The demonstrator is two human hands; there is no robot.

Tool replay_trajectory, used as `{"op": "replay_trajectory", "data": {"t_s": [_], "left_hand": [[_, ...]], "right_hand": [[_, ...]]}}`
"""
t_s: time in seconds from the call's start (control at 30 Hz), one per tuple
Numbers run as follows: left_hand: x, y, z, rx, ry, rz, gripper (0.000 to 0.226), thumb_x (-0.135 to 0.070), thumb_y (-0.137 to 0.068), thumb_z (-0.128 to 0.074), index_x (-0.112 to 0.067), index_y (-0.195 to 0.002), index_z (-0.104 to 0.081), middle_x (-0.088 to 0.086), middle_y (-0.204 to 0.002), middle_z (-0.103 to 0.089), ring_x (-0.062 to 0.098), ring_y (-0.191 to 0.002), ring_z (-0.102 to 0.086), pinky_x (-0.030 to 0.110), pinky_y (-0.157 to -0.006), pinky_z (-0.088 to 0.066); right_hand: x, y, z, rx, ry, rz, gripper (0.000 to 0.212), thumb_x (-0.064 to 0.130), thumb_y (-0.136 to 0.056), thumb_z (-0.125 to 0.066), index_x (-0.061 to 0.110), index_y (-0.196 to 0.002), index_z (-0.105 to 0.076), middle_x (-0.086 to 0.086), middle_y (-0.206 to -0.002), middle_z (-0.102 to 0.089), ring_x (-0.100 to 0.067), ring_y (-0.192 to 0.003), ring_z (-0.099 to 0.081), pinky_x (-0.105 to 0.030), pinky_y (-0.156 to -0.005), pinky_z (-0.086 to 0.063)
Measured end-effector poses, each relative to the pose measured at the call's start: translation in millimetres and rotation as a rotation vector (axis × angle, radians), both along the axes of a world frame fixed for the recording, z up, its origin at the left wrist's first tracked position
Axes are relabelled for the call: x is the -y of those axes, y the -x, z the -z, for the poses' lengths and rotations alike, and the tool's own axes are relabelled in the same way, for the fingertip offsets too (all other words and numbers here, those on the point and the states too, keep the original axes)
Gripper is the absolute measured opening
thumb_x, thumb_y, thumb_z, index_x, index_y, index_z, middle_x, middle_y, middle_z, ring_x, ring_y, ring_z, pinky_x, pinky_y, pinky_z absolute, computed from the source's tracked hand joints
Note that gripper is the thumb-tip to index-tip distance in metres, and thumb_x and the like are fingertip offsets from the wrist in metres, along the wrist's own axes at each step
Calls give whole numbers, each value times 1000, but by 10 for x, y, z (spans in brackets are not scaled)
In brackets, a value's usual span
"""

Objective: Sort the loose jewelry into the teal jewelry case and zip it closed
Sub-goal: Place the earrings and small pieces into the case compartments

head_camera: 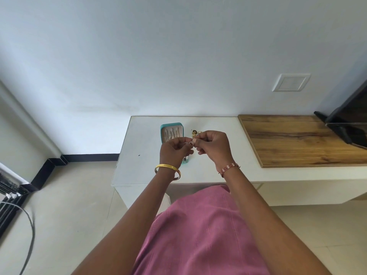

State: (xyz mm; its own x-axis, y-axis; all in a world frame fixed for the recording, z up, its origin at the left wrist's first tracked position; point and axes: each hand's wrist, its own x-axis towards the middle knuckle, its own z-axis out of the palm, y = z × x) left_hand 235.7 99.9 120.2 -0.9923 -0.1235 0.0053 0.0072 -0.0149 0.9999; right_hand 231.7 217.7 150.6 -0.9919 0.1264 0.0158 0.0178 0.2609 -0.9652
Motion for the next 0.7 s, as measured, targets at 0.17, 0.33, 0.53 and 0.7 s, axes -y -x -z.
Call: {"op": "replay_trajectory", "data": {"t_s": [0.17,0.33,0.53,0.7], "left_hand": [[30,19,-12,163,-286,7,14,-6,-86,-58,-13,-76,-65,-4,-57,-69,10,-52,-65,21,-61,-56],[73,8,-46,432,-665,117,10,-9,-87,-52,-6,-85,-61,7,-64,-69,18,-58,-68,27,-60,-58],[100,37,-51,598,-697,112,6,-7,-81,-57,-4,-87,-58,10,-75,-55,22,-64,-62,29,-51,-56],[123,85,-44,651,-594,136,12,-10,-78,-62,-7,-89,-59,8,-77,-54,22,-73,-57,31,-52,-56]], "right_hand": [[-23,-47,-29,-12,-22,-61,15,-2,-82,-61,0,-95,-69,-12,-78,-66,-17,-60,-57,-22,-59,-53],[-10,-60,-10,-59,-186,-108,20,-1,-80,-62,7,-96,-71,-9,-78,-63,-17,-67,-54,-33,-72,-51],[28,-56,-7,-92,-238,-140,12,8,-79,-68,8,-91,-73,-3,-72,-60,-7,-58,-49,-17,-59,-41],[21,-45,21,-130,-279,-93,8,9,-77,-71,8,-85,-72,-2,-75,-63,-4,-60,-51,-4,-52,-37]]}}
